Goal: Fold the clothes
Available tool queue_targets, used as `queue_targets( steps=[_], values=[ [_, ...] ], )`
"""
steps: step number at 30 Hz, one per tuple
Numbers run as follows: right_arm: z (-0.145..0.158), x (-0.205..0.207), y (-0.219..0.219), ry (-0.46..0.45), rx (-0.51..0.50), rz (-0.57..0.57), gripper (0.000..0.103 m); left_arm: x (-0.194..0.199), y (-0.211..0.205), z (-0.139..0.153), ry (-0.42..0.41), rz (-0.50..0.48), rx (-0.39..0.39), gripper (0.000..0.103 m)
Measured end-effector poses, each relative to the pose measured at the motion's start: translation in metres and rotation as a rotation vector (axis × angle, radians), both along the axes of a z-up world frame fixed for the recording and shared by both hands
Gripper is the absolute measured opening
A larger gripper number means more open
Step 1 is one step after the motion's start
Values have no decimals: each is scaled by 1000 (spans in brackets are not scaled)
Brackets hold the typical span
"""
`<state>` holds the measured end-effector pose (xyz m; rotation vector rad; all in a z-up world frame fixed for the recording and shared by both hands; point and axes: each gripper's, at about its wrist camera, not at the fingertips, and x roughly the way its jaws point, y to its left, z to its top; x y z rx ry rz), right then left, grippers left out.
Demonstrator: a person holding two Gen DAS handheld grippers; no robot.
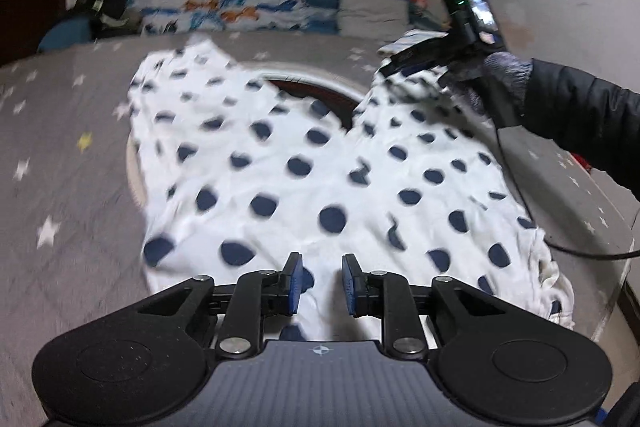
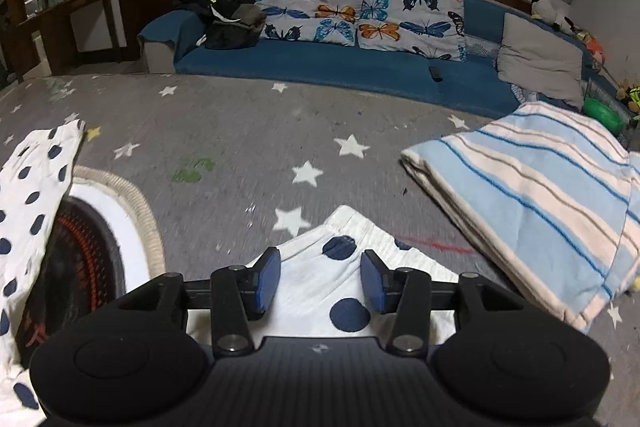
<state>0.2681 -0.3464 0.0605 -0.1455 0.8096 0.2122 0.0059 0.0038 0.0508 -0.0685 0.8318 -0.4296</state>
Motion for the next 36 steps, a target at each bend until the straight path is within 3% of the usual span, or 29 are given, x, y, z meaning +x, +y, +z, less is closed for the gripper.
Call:
queue_targets(
  steps=[7, 16, 27, 32, 36],
  values=[
    [14, -20, 4, -14, -16, 36, 48, 12, 12, 11, -46, 48, -27, 29],
    [36, -94, 19, -10, -36, 213, 54, 50, 42, -5, -10, 186, -19, 26],
    [47, -212, 51, 17, 9, 466, 57, 19, 37, -4, -84, 185, 112, 26],
    [44, -270, 68, 43, 23, 583, 60, -2, 34, 5, -133, 195, 127, 27],
    [37, -300, 78, 53, -3, 637, 60, -23, 22, 13, -186, 148, 137, 27]
  ],
)
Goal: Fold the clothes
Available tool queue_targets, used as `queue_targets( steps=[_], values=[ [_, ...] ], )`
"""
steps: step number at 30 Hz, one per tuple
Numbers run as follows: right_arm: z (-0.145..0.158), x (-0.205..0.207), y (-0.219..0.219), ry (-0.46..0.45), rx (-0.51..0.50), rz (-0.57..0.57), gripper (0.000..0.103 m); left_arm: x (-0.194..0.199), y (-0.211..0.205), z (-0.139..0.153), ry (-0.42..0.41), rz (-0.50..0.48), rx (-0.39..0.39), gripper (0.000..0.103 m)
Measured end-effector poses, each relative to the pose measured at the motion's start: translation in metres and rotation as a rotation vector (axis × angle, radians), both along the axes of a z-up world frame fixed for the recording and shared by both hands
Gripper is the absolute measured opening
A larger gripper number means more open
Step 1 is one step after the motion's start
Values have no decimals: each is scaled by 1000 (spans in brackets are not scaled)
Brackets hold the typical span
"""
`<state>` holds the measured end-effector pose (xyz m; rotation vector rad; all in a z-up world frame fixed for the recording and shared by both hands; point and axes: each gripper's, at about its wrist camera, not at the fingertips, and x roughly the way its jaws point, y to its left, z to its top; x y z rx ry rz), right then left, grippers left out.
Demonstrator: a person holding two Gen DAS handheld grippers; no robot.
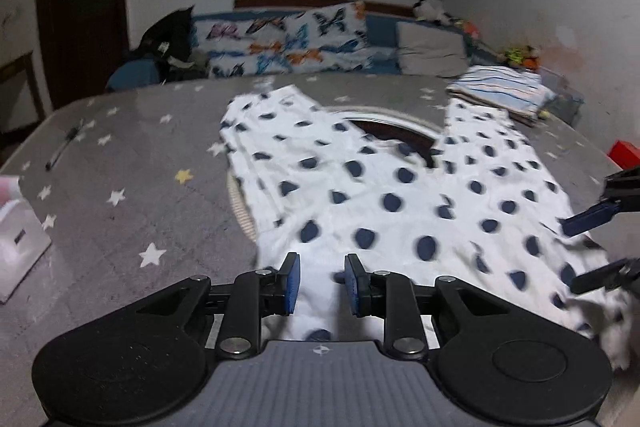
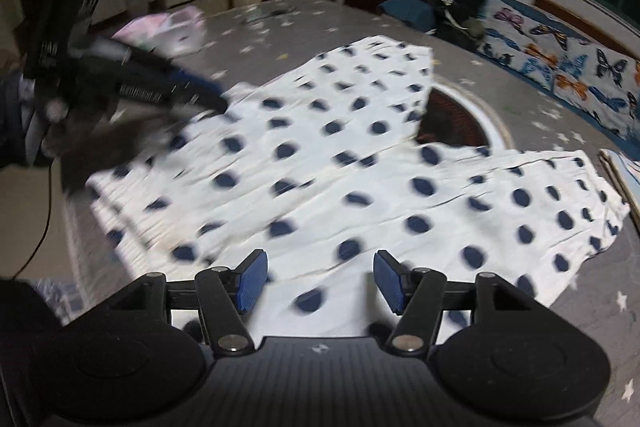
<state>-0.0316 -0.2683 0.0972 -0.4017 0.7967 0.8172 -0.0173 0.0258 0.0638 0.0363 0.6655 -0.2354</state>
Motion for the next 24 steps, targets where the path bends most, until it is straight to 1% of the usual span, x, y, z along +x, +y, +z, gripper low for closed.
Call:
queue_targets(
  steps=[4, 8, 10, 14, 20, 21, 22, 24],
  values=[
    [-8, -19, 7, 0, -23, 22, 60, -14, -14, -6, 2, -56, 34, 27],
    [-12, -30, 3, 6, -54, 24, 60, -24, -16, -16, 45, -72, 43, 25],
    [-13, -34, -1, 16, -59, 20, 60, -29, -17, -17, 50, -74, 46, 25],
    [-8, -37, -9, 14, -57, 9, 60, -37, -18, -17, 58, -77, 51, 25],
    [1, -38, -1, -20, -17, 23, 60, -41, -23, -9, 49, -73, 53, 27],
    [1, -38, 1, -20, -12, 30, 60, -42, -24, -8, 46, -75, 53, 31],
    [0, -38, 2, -19, -9, 35, 60, -44, -25, -7, 44, -76, 55, 38],
    [-4, -39, 6, -12, -11, 43, 60, -49, -27, -7, 41, -78, 65, 43]
  ],
)
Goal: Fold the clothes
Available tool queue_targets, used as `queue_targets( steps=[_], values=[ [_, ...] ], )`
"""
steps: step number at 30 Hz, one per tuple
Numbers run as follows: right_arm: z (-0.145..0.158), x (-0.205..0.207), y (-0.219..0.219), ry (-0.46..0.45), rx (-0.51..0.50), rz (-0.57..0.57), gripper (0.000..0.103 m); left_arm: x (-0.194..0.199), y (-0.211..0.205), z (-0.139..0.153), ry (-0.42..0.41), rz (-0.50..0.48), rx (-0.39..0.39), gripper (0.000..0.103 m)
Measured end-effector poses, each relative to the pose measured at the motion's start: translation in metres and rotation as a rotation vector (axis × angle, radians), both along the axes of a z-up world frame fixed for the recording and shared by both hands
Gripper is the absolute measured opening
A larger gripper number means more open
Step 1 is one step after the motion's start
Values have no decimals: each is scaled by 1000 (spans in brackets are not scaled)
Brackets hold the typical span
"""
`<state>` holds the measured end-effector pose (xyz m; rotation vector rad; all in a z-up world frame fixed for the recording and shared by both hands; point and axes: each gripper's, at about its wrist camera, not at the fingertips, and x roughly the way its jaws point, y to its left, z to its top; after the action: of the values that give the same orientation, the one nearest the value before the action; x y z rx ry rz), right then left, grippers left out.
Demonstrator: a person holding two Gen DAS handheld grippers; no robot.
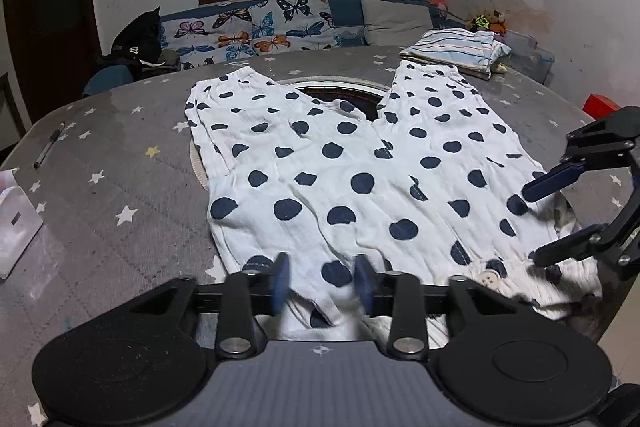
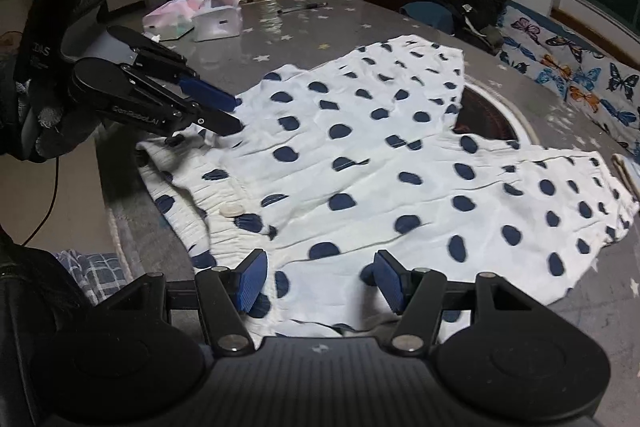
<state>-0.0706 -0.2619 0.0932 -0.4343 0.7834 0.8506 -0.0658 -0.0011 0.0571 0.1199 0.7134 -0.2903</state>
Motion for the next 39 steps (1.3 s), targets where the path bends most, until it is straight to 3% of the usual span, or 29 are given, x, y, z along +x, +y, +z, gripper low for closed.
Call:
queue_targets(
  steps=[13, 23, 29, 34, 39],
  values=[
    [-7, -10, -11, 43, 10, -22, 61, -32, -4, -8, 2, -27, 61, 44],
    [7, -2, -34, 22, 79, -122, 61, -31, -22, 18, -61, -96, 31, 45],
    [-5, 6, -50, 91, 87, -175, 61, -26, -53, 25, -77, -209, -1, 45],
    [12, 10, -75, 92, 159, -247, 61, -24, -87, 27, -72, -345, -24, 45],
    [17, 28, -99, 59, 154, -371, 61, -27, -125, 23, -51, -490, -38, 45]
  ],
)
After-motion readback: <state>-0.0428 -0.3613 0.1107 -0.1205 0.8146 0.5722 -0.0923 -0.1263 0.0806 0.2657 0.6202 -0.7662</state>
